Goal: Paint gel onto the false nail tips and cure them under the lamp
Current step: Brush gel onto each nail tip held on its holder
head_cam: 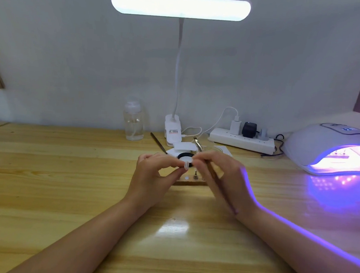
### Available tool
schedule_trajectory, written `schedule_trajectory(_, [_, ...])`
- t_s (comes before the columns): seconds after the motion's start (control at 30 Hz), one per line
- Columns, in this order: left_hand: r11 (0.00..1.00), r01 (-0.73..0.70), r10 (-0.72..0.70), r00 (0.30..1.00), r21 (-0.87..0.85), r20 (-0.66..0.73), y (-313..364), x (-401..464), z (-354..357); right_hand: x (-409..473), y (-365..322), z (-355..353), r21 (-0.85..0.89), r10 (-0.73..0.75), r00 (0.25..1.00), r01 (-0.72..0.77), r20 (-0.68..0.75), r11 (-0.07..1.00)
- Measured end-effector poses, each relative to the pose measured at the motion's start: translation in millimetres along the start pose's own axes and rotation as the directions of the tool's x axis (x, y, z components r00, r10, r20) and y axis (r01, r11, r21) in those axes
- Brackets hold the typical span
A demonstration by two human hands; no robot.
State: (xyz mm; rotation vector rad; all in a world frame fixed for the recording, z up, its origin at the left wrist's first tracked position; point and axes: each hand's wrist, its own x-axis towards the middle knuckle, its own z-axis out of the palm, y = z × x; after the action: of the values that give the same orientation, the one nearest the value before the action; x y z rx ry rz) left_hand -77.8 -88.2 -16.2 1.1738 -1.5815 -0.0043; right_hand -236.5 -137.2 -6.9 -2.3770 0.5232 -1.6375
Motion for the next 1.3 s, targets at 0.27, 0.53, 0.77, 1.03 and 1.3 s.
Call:
schedule_trajectory(0.27, [0.994, 0.098, -0.098, 0.995, -0.055, -0.007, 4.7, 2.0, -1.9, 56.3, 34.8, -41.3, -0.029, 0.472, 0.876, -0.477, -0.104, 0.879])
schedule_trajectory(0.53, [0.994, 0.085, -0.086, 0.996, -0.064, -0.008, 1.4, 2.9, -2.3, 67.0, 56.8, -23.9, -0.288, 0.586, 0.808, -0.549, 0.055, 0.784])
schedule_trajectory(0.77, [0.994, 0.097, -0.098, 0.995, -0.053, -0.011, 1.7, 2.8, -2.8, 65.2, 56.4, -16.1, -0.412, 0.622, 0.772, -0.527, 0.134, 0.743])
schedule_trajectory(1.03, [0.994, 0.109, -0.109, 0.994, -0.02, -0.008, 2.3, 3.3, -1.7, 66.4, 60.1, -36.6, -0.168, 0.663, 0.738, -0.674, -0.122, 0.719])
schedule_trajectory(1.3, [0.995, 0.095, -0.095, 0.995, 0.0, -0.003, 4.0, 4.0, -2.8, 60.3, 65.4, -55.2, -0.123, 0.673, 0.696, -0.712, -0.248, 0.691])
